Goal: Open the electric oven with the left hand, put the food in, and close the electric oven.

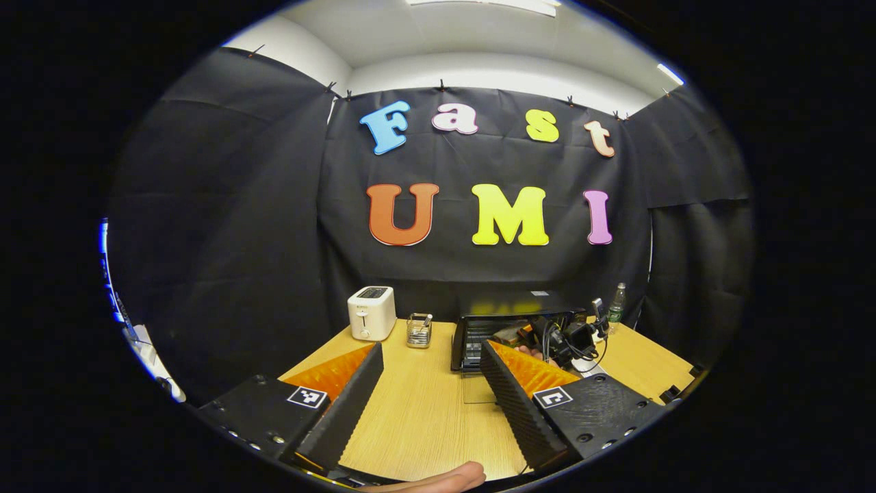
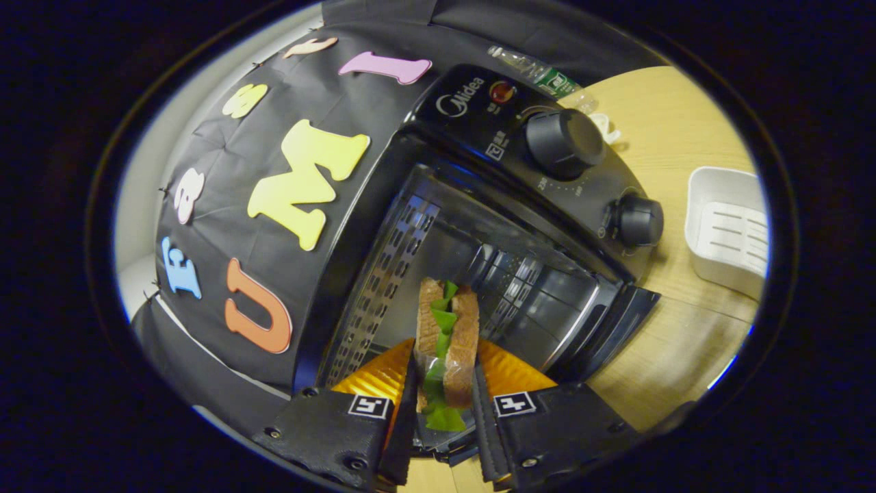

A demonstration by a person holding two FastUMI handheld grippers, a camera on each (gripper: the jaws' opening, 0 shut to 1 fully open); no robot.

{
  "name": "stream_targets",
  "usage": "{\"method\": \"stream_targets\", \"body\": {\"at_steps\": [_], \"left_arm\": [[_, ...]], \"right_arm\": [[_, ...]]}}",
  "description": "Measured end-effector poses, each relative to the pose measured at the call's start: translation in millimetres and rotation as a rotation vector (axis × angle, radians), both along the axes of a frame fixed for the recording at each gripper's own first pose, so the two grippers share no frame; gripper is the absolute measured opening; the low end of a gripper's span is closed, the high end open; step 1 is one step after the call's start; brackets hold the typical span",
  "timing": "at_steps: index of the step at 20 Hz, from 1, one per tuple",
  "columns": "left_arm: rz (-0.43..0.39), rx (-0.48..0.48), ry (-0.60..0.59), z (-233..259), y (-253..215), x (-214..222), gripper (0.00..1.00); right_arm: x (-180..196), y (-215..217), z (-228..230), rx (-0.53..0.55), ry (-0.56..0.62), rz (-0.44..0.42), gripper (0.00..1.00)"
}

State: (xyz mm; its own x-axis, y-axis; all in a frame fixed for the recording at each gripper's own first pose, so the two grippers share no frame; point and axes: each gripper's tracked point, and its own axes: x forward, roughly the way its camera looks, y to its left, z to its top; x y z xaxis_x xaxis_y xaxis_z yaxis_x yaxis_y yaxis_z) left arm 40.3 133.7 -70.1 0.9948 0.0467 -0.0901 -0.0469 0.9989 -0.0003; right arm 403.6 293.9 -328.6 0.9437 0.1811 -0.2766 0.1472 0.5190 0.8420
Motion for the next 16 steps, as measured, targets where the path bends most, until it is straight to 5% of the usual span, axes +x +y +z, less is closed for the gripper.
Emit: {"method": "stream_targets", "body": {"at_steps": [16], "left_arm": [[-0.025,-0.037,0.087,-32,-14,19,0.94]], "right_arm": [[7,-11,-20,-0.319,0.036,0.022,0.55]]}}
